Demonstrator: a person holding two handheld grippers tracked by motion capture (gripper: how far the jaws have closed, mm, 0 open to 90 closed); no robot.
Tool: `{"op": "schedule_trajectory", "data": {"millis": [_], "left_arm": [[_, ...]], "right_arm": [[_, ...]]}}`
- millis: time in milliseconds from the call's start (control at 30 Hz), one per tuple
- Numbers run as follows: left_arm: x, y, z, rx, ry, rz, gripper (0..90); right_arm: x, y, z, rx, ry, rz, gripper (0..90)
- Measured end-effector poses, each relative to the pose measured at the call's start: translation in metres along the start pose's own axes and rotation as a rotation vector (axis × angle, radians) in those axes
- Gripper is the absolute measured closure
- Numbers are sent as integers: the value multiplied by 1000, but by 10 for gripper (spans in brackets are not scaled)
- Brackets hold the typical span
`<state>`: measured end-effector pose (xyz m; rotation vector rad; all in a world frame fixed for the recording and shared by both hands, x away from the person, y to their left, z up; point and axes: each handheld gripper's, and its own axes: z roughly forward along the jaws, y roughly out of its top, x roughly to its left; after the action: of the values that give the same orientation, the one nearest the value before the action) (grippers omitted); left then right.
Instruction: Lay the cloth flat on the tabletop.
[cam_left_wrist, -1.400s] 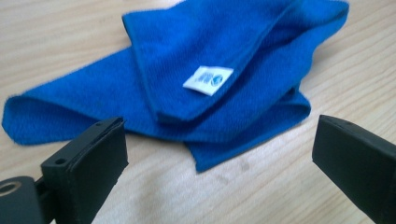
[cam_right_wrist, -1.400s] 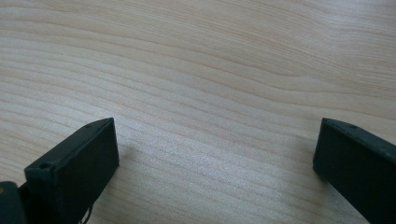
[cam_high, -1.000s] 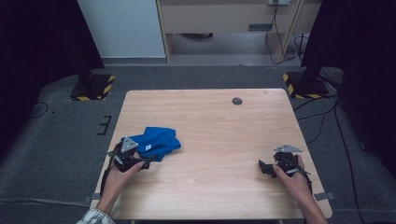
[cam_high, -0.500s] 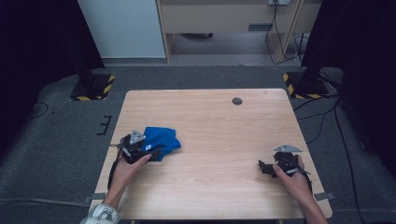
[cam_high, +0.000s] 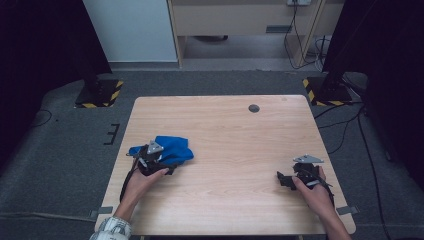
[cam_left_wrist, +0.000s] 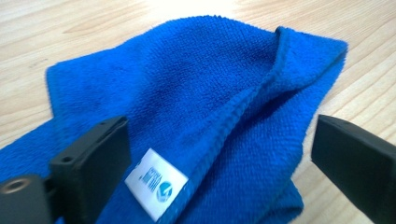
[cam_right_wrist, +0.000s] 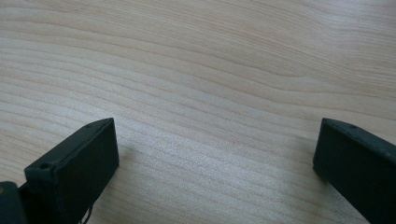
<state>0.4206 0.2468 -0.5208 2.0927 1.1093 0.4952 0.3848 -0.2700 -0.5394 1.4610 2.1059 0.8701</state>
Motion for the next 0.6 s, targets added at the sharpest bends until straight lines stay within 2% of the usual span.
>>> {"op": "schedule_trajectory", "data": {"millis": [100,167,200,233,267,367,400,500,600], "left_arm": [[0,0,5,12,-5,-11,112],[-1,1,8,22,-8,-10,205],[-2,1,8,28,7,5,253],[-1,1,8,28,8,6,320],[-1,2,7,23,7,-4,445],[0,3,6,24,18,-2,596],[0,3,6,21,17,-4,596],[2,4,4,10,13,-14,731],[2,7,-1,-13,-5,-25,776]], "right_arm": [[0,0,0,0,0,0,5],[0,0,0,0,0,0,5],[0,0,0,0,0,0,5],[0,0,0,0,0,0,5],[0,0,0,0,0,0,5],[0,0,0,0,0,0,5],[0,0,0,0,-1,0,5],[0,0,0,0,0,0,5],[0,0,0,0,0,0,5]]}}
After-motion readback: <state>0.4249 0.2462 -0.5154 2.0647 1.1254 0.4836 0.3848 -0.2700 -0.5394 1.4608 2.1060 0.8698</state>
